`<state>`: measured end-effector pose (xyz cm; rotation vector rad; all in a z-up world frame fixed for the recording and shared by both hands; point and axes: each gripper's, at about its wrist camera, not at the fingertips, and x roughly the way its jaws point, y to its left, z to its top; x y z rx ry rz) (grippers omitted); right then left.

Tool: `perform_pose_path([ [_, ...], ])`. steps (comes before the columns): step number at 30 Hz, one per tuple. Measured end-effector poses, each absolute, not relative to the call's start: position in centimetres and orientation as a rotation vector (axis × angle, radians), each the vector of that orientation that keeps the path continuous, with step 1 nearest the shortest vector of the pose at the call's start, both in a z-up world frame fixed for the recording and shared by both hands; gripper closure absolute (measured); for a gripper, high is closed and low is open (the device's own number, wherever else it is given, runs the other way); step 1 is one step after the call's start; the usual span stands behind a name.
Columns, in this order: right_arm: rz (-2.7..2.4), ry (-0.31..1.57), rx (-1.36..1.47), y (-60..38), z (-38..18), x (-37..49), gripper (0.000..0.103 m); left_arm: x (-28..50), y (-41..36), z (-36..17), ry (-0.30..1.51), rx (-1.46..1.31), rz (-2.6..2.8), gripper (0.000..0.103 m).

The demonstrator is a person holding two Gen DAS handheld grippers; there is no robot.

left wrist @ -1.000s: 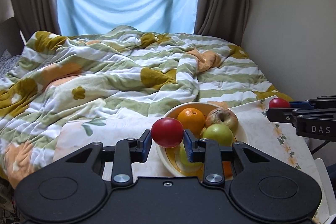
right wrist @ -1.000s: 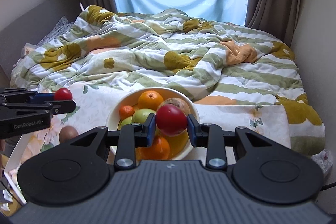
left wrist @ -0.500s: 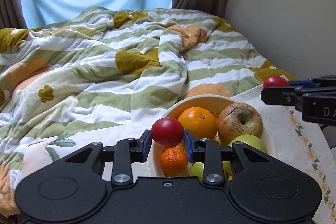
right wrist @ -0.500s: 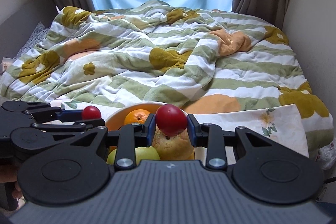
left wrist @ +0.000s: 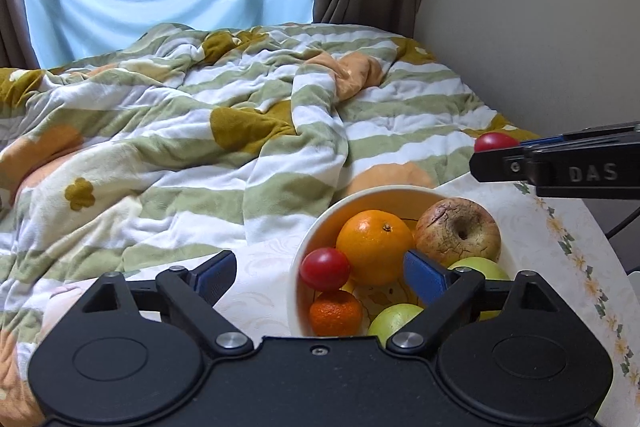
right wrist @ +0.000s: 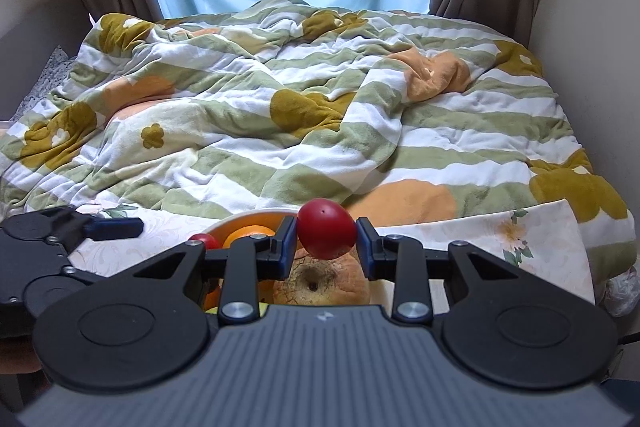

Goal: Organize fruits
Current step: 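Carry both small red fruits to the white bowl and lower them in, then open both tools and withdraw them from the bowl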

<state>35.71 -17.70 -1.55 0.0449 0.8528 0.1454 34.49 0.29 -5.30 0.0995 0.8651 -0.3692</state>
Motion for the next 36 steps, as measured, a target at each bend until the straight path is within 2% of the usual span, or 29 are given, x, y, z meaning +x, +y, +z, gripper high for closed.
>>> perform_pose_path([
  [10, 0.192, 0.887, 0.046, -16.6, -2.5, 38.0, 0.056, 32.4, 3.3, -3.3, 0.84, 0.09, -0.306, 0.007],
  [27, 0.207, 0.934, 0.037, -15.0, -6.0, 40.4, 0.055, 30.3, 6.9, -3.4, 0.848, 0.066, -0.229, 0.007],
  [30, 0.214, 0.907, 0.03, -14.9, -6.0, 40.3, 0.033, 30.0, 7.0, -3.3, 0.843, 0.073, -0.219, 0.007],
  [32, 0.206, 0.896, 0.033, -14.8, -5.8, 40.1, 0.006, 29.7, 7.0, -3.2, 0.84, 0.075, -0.214, 0.007],
  [33, 0.195, 0.875, 0.029, -14.8, -5.6, 39.8, 0.001, 29.4, 6.9, -3.1, 0.838, 0.076, -0.209, 0.007],
  [36, 0.188, 0.84, 0.002, -14.7, -4.9, 38.9, 0.0, 28.7, 6.8, -2.5, 0.822, 0.072, -0.198, 0.007],
])
